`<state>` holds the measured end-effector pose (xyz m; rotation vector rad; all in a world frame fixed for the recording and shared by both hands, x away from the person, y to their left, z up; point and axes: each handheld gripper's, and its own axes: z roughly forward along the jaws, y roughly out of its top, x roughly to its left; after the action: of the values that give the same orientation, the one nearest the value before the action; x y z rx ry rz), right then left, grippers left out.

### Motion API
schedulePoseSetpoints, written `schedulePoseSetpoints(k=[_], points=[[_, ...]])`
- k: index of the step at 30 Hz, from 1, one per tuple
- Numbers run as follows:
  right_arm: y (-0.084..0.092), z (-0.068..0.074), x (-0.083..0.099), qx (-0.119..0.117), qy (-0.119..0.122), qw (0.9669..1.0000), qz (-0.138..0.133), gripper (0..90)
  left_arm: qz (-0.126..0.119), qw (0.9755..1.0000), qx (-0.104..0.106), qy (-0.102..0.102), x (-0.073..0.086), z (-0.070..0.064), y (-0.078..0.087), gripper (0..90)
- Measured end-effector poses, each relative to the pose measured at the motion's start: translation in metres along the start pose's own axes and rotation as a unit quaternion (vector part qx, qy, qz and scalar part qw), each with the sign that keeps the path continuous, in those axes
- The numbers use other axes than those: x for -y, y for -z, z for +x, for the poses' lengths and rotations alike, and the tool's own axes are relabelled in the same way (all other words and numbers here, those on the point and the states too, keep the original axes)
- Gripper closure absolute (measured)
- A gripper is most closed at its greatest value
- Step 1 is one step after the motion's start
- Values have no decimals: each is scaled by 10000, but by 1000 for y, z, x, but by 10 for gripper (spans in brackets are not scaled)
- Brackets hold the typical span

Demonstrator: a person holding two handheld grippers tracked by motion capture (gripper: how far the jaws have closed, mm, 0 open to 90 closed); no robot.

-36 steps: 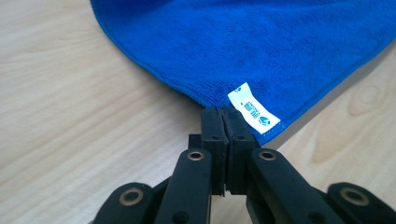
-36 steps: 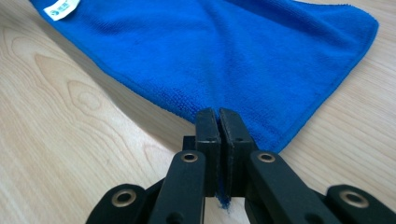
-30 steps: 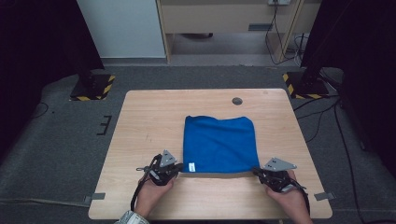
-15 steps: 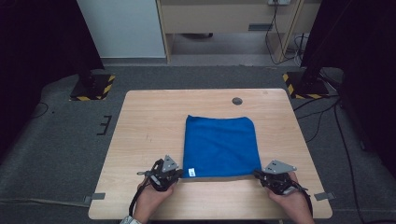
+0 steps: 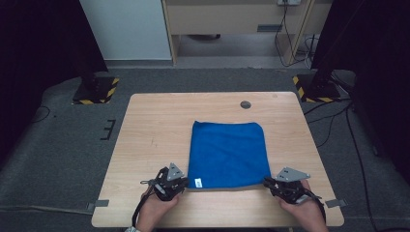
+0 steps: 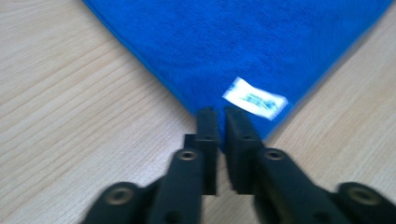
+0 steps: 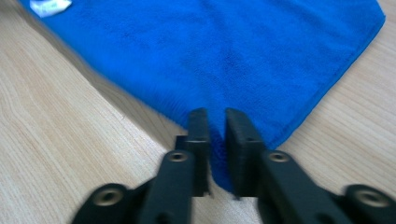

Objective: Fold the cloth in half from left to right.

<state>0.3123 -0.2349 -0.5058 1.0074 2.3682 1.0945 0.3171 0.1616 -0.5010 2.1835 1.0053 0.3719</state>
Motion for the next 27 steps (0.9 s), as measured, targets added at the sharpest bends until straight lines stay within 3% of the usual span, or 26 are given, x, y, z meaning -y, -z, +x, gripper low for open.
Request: schedulePoseSetpoints(k=[2, 4, 6, 12, 16, 18, 27], points=[[-3, -1, 1, -82, -222, 9997, 73, 559, -154, 9998, -109, 96, -1, 2, 2, 619], [-7, -2, 1, -85, -287, 9995, 142, 452, -357, 9990, -154, 228, -2, 6, 4, 504], [-9, -3, 1, -20, -344, 9993, 115, 388, -510, 9980, -164, 341, -3, 10, 6, 396], [-13, -6, -1, 223, -472, 9986, -95, 238, -689, 9959, -283, 504, -3, 23, 5, 217], [-16, -9, 0, 296, -511, 9982, -47, 188, -796, 9944, -341, 607, -3, 28, 6, 152], [-18, -9, 0, 313, -551, 9980, -53, 160, -754, 9948, -331, 604, -3, 29, 5, 135], [-27, -9, -3, 418, -563, 9975, -38, 112, -834, 9953, -279, 414, -5, 31, 3, 88]])
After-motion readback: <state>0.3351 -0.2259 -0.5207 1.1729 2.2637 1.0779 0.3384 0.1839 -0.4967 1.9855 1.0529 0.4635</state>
